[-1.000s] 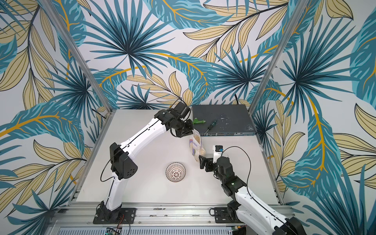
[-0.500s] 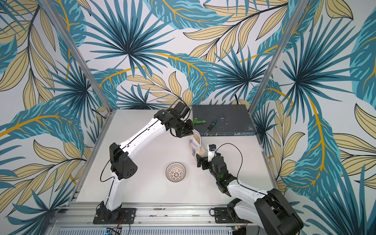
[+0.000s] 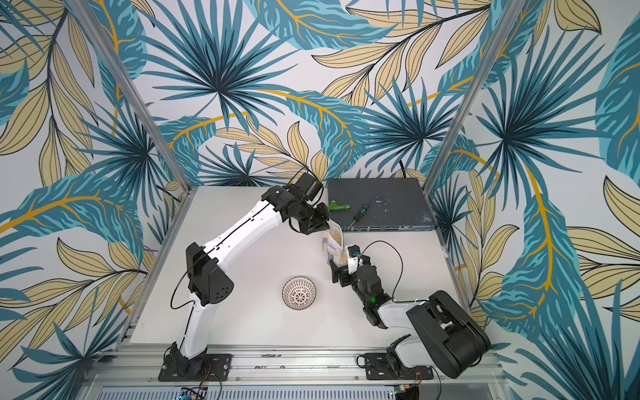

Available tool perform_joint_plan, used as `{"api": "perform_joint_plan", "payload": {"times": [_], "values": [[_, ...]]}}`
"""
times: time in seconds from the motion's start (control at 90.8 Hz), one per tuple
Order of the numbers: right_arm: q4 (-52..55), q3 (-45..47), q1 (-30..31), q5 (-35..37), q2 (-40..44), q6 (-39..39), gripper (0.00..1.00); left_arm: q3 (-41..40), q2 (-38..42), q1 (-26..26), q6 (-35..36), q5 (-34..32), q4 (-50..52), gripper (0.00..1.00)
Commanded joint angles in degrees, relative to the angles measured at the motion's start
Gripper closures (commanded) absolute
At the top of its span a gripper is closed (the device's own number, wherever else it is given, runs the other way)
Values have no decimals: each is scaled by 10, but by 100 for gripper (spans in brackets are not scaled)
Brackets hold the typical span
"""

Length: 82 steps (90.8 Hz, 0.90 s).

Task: Pour the oats into the breakfast bowl
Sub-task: Pick up the oats bag from the center of the board.

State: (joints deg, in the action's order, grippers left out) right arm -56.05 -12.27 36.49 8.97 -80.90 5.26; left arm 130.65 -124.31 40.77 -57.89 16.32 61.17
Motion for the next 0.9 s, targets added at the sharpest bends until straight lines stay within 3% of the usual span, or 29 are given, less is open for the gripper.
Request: {"api": "perform_joint_plan", "payload": {"times": [0.0, 0.419, 0.551, 0.804, 0.892], "values": [[-54, 1, 1, 5, -29, -24, 0, 9, 31, -3, -6, 16, -14, 100], [-182, -12, 1, -2, -146, -42, 0, 10, 30, -3, -17, 32, -12, 100], [-208, -6, 1, 14, -143, -52, 6, 11, 32, -3, -17, 31, -8, 100], [-158, -1, 2, -10, -64, -61, 42, 28, 32, -4, -14, 23, -2, 100], [-92, 2, 2, -9, 0, -73, 67, 32, 34, -8, -11, 22, 1, 100]]}}
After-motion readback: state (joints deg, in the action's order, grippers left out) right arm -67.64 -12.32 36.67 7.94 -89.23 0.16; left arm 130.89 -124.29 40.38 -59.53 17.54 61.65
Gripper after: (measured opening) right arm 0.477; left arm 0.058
